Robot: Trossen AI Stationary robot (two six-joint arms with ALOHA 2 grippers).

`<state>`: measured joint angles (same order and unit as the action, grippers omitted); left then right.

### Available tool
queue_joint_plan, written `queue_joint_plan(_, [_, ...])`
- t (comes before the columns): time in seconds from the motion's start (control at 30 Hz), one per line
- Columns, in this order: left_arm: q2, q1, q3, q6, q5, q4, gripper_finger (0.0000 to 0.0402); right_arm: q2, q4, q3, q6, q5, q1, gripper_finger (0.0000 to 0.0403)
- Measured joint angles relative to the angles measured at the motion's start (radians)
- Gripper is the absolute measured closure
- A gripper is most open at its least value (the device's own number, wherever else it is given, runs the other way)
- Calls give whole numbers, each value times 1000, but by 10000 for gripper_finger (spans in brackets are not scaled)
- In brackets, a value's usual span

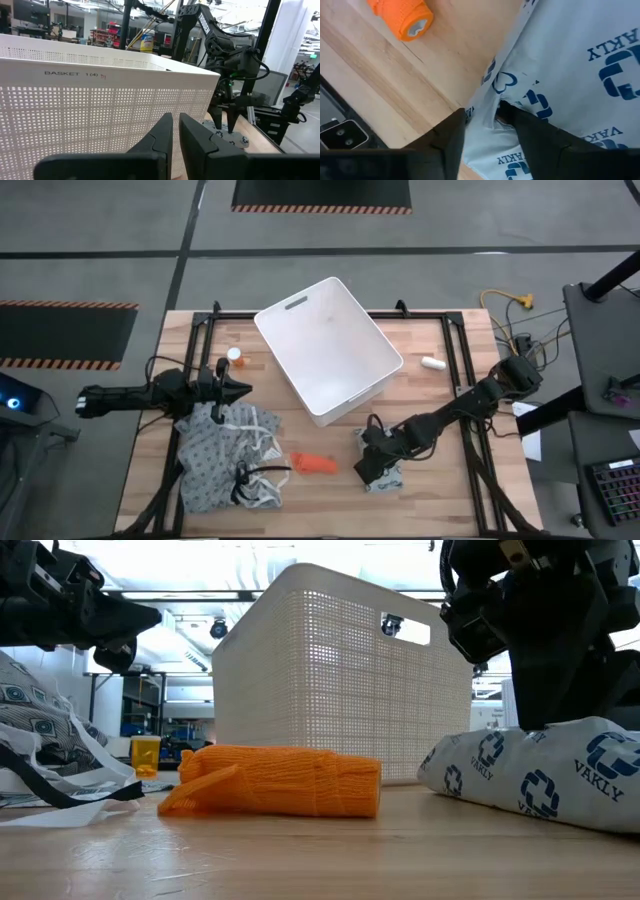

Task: Pick & place medical supplies in basket/bin
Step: Put the blue mailer bag into the white bin

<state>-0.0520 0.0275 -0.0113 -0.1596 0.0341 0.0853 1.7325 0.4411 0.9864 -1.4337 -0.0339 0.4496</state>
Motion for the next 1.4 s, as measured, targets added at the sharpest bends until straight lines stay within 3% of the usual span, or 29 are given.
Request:
queue_joint_plan(0.4, [0, 0, 0, 0, 0, 0, 387, 2, 33, -1, -7, 13, -3, 387])
queue_joint_plan(1.4, [0, 0, 0, 0, 0, 0, 387, 8, 23, 71, 47, 38, -5, 395])
